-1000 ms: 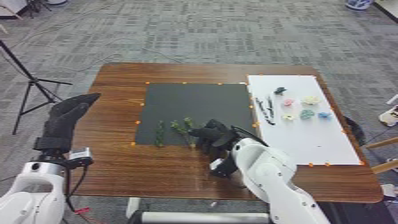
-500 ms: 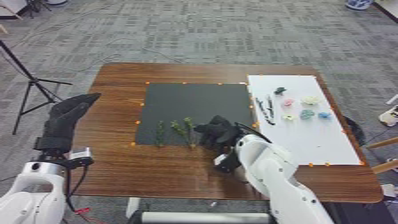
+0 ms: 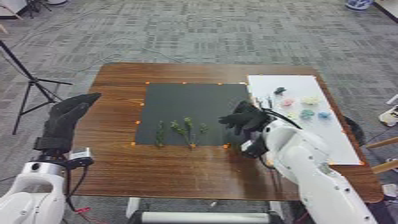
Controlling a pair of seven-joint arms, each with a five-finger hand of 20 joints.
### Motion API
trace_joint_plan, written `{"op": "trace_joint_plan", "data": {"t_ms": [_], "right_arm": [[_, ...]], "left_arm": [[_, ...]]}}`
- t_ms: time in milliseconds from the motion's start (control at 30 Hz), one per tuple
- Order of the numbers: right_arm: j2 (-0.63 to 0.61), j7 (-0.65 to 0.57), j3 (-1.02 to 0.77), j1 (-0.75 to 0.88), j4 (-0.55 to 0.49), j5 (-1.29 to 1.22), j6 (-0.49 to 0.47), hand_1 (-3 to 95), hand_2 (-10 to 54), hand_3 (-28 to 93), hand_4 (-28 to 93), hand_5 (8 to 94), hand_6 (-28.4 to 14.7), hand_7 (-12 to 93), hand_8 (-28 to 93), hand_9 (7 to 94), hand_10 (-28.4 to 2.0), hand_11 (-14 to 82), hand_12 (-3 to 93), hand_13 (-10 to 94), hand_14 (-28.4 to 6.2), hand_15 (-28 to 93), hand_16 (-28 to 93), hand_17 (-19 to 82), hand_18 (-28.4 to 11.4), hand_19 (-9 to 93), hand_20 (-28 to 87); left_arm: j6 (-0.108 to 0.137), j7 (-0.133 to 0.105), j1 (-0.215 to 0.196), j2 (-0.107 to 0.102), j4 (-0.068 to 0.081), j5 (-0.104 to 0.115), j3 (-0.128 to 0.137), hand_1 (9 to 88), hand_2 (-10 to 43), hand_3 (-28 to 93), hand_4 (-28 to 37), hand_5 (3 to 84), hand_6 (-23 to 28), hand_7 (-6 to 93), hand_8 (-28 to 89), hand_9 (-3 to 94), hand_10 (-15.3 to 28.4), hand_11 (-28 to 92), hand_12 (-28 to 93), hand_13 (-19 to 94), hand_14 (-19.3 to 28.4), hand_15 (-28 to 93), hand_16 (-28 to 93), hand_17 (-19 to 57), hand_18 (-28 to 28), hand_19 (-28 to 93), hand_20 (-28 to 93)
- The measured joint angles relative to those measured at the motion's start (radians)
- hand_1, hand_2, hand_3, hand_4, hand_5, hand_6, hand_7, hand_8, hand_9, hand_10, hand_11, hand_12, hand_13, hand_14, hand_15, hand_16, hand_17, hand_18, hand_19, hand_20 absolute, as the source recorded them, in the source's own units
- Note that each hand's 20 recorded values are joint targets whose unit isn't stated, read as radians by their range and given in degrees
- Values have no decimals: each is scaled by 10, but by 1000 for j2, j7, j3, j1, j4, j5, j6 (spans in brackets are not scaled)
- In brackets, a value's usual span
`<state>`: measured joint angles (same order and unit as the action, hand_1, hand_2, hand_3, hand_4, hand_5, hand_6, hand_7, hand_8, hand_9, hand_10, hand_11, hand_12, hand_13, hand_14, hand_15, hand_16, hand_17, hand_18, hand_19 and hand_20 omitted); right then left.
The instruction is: Arrange flowers
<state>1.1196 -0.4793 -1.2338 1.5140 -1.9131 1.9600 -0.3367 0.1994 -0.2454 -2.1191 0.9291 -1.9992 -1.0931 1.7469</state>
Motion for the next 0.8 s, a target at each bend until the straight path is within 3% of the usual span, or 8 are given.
{"op": "trace_joint_plan", "data": {"t_ms": [100,300,800], "right_arm": [[-29,1,-6,-25,0,43,56,345,-90,608,-108,732,-55,235,-28,875,-141,237,239,937,-33,544,349,676,-128,932,575],[-41,8,-23,-84,44,245,169,338,-95,596,-112,695,-69,271,-25,860,-143,265,257,937,-28,547,353,681,-117,932,577],[-40,54,39,-180,238,574,158,338,-95,584,-125,710,-69,284,-27,877,-136,330,279,937,-22,570,337,696,-109,932,560]], "left_arm": [[0,0,0,-1,0,0,-1,239,-95,667,-265,466,23,183,-80,381,110,152,128,283,127,72,33,-8,98,1,143],[-1,1,1,-4,0,0,-2,240,-95,668,-264,464,22,185,-80,381,110,152,129,283,127,72,33,-8,98,1,143],[-10,3,3,-12,-3,0,-9,243,-95,667,-260,465,22,183,-80,381,110,153,129,284,127,73,33,-7,98,1,143]]}}
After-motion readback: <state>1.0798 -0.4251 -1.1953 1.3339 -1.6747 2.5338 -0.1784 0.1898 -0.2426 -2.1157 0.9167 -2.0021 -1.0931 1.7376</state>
